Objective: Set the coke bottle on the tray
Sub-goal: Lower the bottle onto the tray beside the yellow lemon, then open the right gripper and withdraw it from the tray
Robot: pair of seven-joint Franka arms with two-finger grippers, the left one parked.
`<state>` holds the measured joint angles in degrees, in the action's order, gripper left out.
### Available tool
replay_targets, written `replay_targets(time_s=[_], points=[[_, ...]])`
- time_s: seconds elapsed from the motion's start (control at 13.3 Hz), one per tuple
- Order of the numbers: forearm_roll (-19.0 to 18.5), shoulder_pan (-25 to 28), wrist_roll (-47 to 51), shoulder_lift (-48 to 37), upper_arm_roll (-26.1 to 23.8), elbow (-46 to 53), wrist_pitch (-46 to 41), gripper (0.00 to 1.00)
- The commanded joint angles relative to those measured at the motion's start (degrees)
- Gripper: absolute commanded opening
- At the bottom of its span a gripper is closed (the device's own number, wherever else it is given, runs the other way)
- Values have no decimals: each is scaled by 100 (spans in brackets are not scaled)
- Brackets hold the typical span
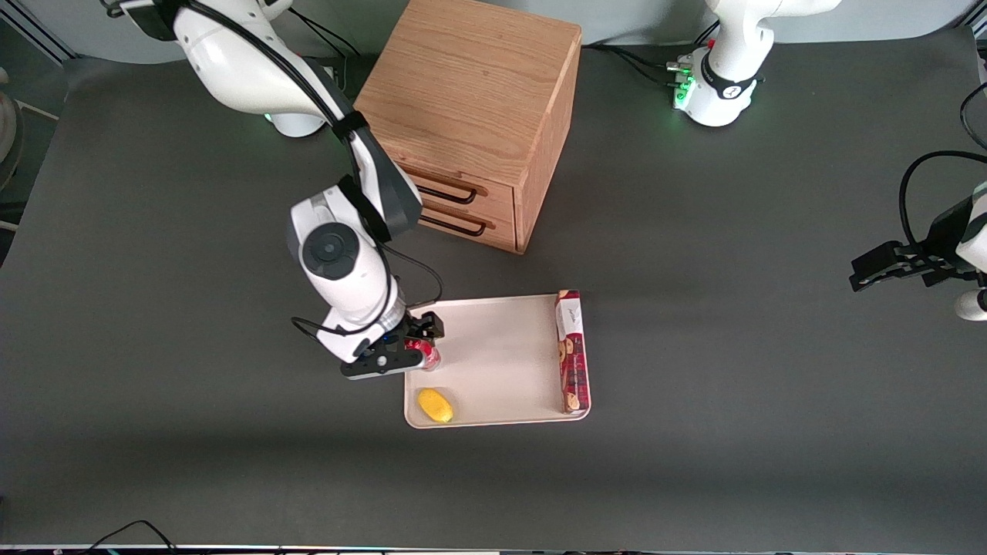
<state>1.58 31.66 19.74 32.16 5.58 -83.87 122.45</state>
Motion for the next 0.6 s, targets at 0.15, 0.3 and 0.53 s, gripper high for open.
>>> replay_targets(time_s=[0.15,0.3,0.53], points=[[36,-484,-417,-2463,75,-1706,-819,100],[36,-992,-881,-3248,40,-2281,-1185,100],[36,-2178,-1376,-3566,-171,-2169,-2021,100]])
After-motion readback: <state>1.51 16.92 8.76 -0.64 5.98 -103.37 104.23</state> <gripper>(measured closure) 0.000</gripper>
